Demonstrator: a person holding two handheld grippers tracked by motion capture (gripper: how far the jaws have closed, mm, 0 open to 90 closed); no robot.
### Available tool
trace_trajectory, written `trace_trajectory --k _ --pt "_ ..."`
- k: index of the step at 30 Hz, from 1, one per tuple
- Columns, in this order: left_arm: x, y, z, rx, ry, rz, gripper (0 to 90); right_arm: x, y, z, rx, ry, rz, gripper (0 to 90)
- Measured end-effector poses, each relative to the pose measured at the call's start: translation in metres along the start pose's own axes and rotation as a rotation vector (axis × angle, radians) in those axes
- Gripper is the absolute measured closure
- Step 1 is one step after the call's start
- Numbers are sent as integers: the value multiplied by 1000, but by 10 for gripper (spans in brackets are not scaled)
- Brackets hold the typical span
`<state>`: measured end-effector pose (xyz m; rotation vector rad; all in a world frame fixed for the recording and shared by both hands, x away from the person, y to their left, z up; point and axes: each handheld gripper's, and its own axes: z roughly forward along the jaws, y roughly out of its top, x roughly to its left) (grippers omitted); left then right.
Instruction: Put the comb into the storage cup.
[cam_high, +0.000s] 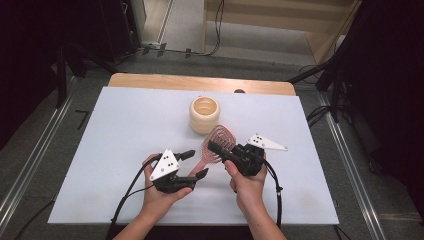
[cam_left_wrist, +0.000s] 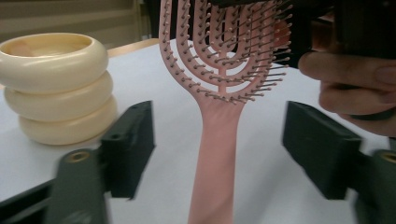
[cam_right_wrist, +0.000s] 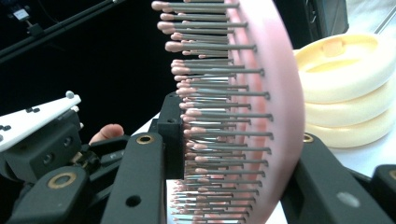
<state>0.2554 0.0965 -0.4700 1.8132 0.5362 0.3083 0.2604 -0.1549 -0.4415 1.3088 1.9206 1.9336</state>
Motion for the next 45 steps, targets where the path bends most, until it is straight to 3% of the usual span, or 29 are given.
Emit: trace_trajectory --k 4,16,23,32,45 --pt "4 0 -3 -10 -27 -22 0 0 1 -1 -7 -3 -12 617" --pt "13 -2 -22 -20 18 -10 0 0 7 -8 -29 -29 -77 617" --pt "26 -5 -46 -31 62 -5 0 -3 10 -11 -24 -51 -101 617" --pt "45 -18 -83 -42 121 -27 0 -7 16 -17 -34 -68 -121 618" --pt "57 -32 -112 -22 185 -5 0 -5 24 -13 -22 -78 -156 618"
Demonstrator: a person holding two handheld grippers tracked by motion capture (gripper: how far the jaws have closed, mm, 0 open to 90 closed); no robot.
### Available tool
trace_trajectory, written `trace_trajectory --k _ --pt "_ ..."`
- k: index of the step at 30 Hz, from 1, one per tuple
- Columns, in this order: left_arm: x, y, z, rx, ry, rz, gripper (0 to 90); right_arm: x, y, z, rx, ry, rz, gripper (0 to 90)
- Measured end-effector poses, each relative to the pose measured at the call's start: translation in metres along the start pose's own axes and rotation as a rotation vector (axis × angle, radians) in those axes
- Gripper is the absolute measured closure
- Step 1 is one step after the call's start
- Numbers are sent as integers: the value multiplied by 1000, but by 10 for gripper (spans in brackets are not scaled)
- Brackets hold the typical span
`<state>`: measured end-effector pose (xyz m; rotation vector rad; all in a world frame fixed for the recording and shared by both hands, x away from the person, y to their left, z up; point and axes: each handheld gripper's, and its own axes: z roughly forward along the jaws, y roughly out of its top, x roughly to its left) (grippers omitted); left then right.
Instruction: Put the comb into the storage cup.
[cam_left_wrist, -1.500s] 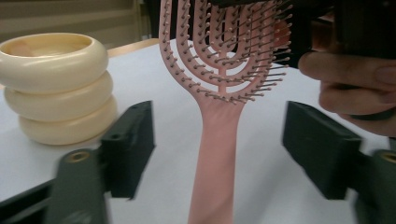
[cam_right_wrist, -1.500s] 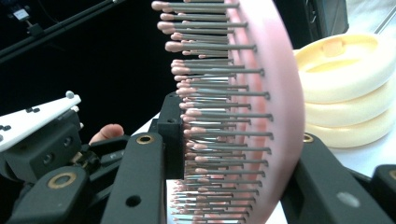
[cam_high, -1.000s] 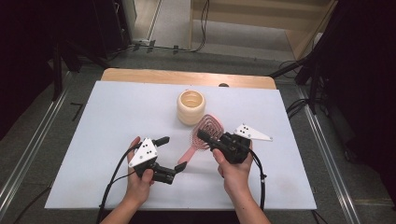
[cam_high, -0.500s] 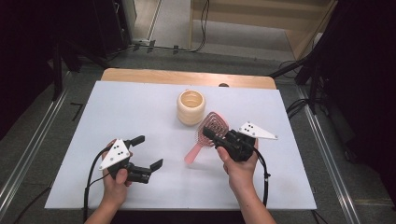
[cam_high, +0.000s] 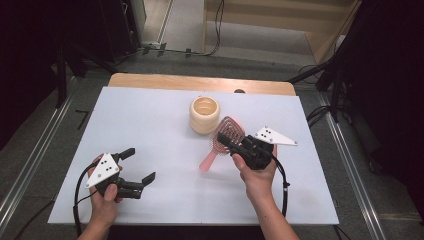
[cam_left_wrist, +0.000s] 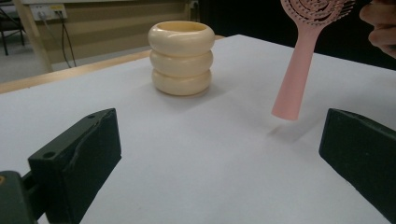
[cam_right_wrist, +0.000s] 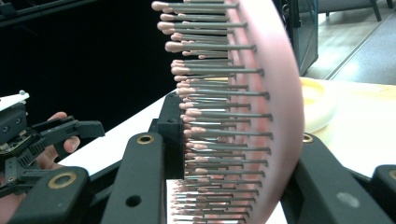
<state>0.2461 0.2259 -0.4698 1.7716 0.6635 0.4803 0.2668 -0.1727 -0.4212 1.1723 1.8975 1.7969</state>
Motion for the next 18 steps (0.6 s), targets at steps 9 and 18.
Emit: trace_trajectory --k 9,18 --pt "14 -9 -21 -10 54 -10 0 -3 5 2 8 0 -12 618" --pt "27 -18 -39 -24 86 -33 0 -5 12 5 10 -4 -17 618"
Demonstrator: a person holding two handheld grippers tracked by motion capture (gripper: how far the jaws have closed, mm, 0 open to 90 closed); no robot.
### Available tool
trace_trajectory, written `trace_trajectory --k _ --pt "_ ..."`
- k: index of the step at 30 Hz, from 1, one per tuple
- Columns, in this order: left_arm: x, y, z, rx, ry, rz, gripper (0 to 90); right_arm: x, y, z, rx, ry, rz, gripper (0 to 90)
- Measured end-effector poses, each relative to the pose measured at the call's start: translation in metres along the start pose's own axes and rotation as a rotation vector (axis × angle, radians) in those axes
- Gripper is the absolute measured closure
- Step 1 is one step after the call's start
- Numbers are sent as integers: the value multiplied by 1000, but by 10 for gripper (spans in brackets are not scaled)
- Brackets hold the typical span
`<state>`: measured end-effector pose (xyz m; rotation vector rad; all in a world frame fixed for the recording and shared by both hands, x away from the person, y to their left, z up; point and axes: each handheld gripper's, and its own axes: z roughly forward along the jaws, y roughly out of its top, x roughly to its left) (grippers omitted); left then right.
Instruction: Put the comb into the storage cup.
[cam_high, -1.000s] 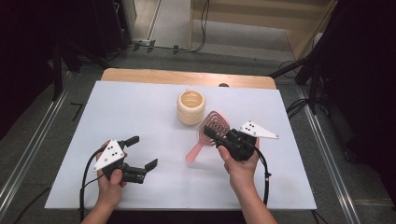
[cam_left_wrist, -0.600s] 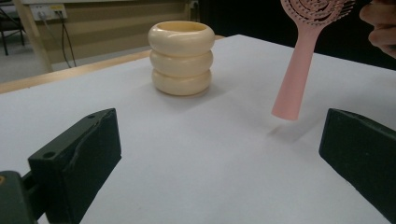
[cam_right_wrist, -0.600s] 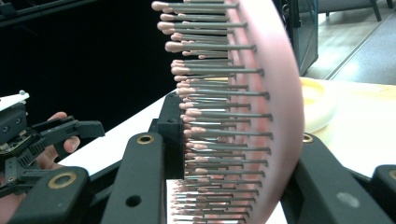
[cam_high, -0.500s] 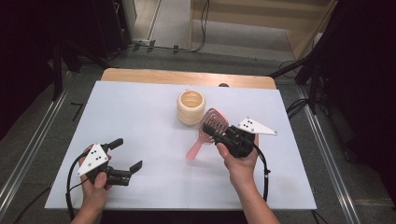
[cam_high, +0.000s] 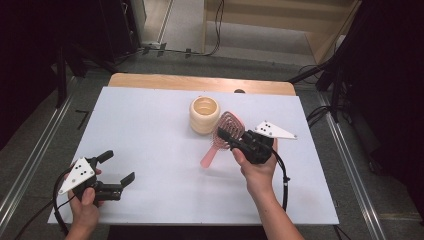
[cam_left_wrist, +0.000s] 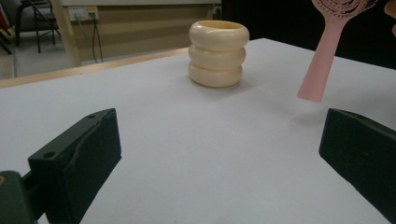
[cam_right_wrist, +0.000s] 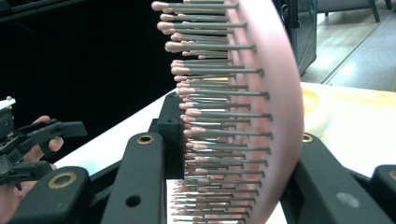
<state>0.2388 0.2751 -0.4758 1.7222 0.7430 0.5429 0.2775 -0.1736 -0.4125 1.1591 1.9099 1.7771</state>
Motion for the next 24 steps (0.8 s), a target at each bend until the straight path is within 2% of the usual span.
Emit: trace_trajectory --k 6,13,19,24 --pt "9 -4 -7 -20 15 0 0 -1 6 2 -1 3 10 618" --pt "14 -8 -9 -21 29 -16 0 -2 13 3 -3 -4 -4 618" --pt "13 -10 -5 -12 34 22 0 -4 21 3 -16 -10 -2 618" --pt "13 -10 -6 -19 35 17 0 -6 28 3 -28 -10 -4 618"
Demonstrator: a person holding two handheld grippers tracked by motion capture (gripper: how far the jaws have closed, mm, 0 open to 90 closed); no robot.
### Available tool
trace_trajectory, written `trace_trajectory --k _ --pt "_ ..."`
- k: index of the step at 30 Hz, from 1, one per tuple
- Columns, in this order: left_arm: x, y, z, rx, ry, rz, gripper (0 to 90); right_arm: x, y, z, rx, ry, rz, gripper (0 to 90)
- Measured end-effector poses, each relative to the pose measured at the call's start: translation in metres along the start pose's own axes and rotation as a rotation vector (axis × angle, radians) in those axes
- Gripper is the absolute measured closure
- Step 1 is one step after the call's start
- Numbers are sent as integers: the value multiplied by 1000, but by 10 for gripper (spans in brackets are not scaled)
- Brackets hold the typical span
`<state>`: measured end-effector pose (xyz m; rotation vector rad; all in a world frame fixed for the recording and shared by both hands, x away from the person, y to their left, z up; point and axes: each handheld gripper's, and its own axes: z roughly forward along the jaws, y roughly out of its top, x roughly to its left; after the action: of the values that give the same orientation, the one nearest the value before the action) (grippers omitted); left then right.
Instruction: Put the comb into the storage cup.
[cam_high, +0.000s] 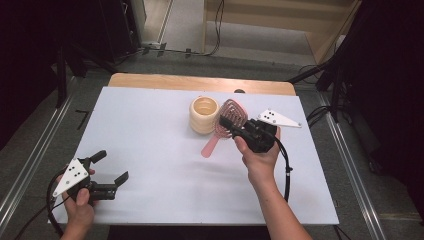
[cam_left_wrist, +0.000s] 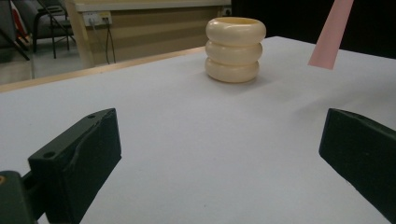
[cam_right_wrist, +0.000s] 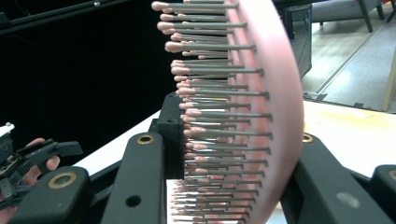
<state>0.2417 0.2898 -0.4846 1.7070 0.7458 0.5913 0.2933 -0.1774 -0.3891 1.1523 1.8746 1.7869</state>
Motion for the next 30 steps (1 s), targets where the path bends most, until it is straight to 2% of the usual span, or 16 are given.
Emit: trace_trajectory --k 17,21,30 --pt "0 -1 0 -8 3 -12 0 -7 20 10 -5 -24 -30 618" --pt "1 -2 -2 -19 8 -25 0 -10 23 12 -7 -31 -26 618" --pt "1 -2 -1 -17 6 -23 0 -13 33 17 -17 -34 -25 618"
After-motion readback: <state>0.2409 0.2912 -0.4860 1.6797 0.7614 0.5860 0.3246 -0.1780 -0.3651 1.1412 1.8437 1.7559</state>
